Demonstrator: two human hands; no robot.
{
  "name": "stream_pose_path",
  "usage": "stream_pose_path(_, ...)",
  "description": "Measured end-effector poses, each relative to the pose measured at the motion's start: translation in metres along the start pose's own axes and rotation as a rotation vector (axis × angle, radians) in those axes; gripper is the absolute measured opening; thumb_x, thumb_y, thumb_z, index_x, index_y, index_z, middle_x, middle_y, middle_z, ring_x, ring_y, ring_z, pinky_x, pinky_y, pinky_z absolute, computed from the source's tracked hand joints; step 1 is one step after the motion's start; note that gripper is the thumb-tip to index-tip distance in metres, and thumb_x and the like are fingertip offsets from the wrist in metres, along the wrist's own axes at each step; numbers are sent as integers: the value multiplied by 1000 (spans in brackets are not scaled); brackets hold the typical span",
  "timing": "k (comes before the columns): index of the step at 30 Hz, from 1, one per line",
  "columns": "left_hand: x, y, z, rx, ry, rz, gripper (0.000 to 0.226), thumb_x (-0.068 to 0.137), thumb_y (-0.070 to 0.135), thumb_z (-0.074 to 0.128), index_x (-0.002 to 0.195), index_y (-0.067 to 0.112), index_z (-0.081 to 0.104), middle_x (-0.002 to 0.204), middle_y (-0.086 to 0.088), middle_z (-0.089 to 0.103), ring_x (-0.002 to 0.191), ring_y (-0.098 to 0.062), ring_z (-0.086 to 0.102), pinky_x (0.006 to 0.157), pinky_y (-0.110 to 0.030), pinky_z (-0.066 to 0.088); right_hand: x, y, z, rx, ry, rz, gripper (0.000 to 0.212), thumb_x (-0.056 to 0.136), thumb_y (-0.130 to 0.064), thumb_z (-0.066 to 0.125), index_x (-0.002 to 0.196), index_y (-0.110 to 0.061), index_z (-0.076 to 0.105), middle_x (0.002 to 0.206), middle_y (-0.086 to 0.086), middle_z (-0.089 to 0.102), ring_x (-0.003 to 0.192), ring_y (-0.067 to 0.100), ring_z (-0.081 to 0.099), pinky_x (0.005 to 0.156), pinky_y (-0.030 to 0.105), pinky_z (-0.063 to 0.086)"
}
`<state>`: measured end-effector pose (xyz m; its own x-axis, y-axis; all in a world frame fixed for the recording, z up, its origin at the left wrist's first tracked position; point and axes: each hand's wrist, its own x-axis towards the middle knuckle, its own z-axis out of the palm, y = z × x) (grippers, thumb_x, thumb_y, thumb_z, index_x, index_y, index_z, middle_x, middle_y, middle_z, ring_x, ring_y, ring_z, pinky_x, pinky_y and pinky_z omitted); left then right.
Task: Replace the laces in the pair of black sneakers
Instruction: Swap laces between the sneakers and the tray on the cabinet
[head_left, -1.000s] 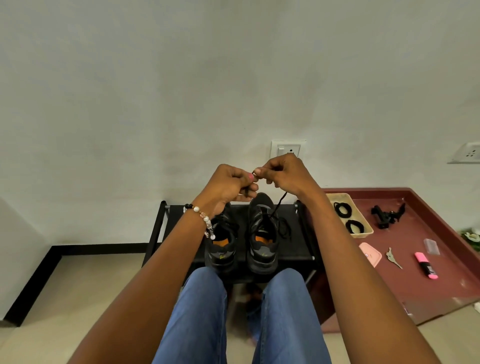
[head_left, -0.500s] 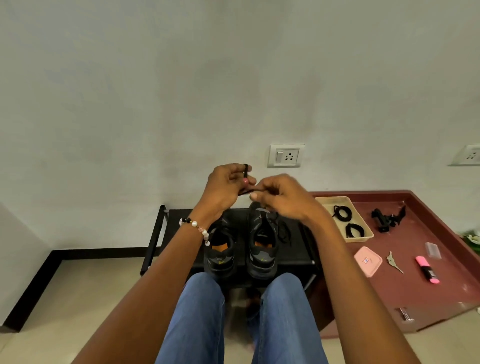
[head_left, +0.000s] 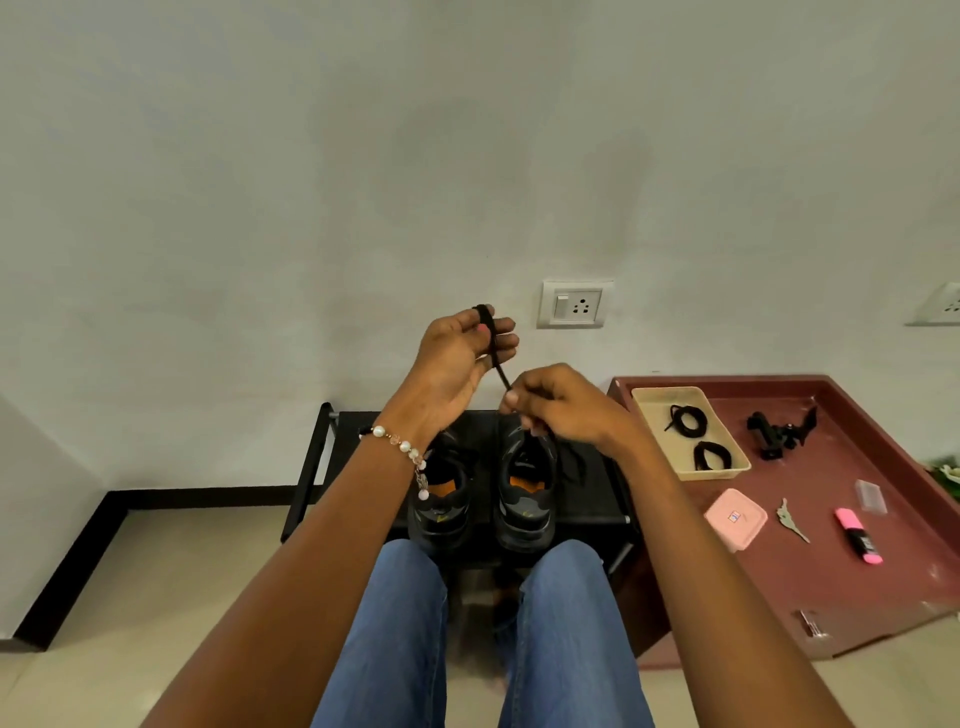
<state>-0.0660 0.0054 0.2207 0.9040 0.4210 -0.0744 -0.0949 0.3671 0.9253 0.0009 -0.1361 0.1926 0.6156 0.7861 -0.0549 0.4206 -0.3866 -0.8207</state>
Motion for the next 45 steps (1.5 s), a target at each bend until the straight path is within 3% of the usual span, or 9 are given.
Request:
stream_pose_path(5, -4, -16, -6, 494, -136, -24, 27, 103, 3, 32, 121, 3, 53, 95, -8, 59, 81, -16, 58, 81, -28, 50, -2, -23, -18, 22, 56, -87, 15, 97, -14, 57, 87, -12, 68, 64, -2, 61, 59, 6, 57, 61, 19, 48)
stream_pose_path(10, -19, -15, -8, 4, -404, -165, 33, 103, 6, 32, 125, -6, 54, 76, -5, 50, 65, -16, 51, 68, -30, 51, 19, -14, -39, 130, 400, -52, 19, 98, -15, 55, 89, -8, 70, 59, -3, 57, 59, 11, 53, 60, 29, 47)
stream_pose_path(15, -9, -4, -6, -274, -239, -66, 33, 102, 5, 36, 130, -9, 47, 84, -7, 56, 69, -17, 56, 71, -30, 55, 9, 2, -9, -15, 44, 52, 27, 102, -20, 48, 84, -14, 68, 61, 2, 57, 54, 10, 54, 60, 27, 46)
stream_pose_path(22, -4, -14, -12, 462, -243, -41, 27, 105, 8, 31, 121, 5, 53, 88, -5, 58, 77, -17, 58, 75, -26, 52, 6, -29, -24, -29, 66, -97, 19, 97, -17, 57, 87, -7, 70, 61, 0, 57, 58, 13, 54, 62, 29, 48)
stream_pose_path(29, -17, -7, -11, -173, -458, -134, 31, 100, 11, 37, 120, -4, 56, 73, -4, 47, 61, -15, 48, 62, -28, 49, 20, -6, -24, 122, 294, -35, 27, 98, -22, 56, 76, -10, 66, 59, 3, 51, 57, 15, 48, 61, 36, 44)
stream_pose_path(33, -6, 3, -10, -305, -243, -31, 30, 101, 7, 38, 126, -6, 49, 81, -7, 54, 68, -17, 55, 70, -32, 55, 8, 11, 5, 164, 161, -17, 29, 101, -20, 50, 80, -13, 69, 58, 0, 52, 57, 15, 50, 60, 32, 43)
stream_pose_path(37, 4, -7, -14, 291, 11, 53, 33, 104, 10, 37, 136, 3, 40, 94, -4, 58, 81, -16, 60, 94, -37, 51, -4, 1, 12, 92, -19, -78, 19, 98, -19, 56, 94, -8, 71, 66, 1, 56, 62, 12, 52, 61, 25, 44)
stream_pose_path(40, 1, -20, -23, 556, -121, 15, 31, 104, 15, 36, 134, 11, 41, 105, -4, 60, 97, -21, 61, 97, -34, 49, -5, -19, -3, 59, -7, -142, 14, 96, -17, 60, 90, -10, 70, 65, -3, 57, 59, 5, 51, 60, 19, 43)
stream_pose_path(45, -19, -25, -24, 210, -397, -117, 31, 105, 14, 31, 122, 3, 55, 78, -4, 54, 67, -15, 52, 71, -29, 49, 11, -25, -29, 92, 279, -106, 18, 97, -17, 58, 85, -15, 70, 57, -9, 55, 56, 2, 50, 59, 27, 45)
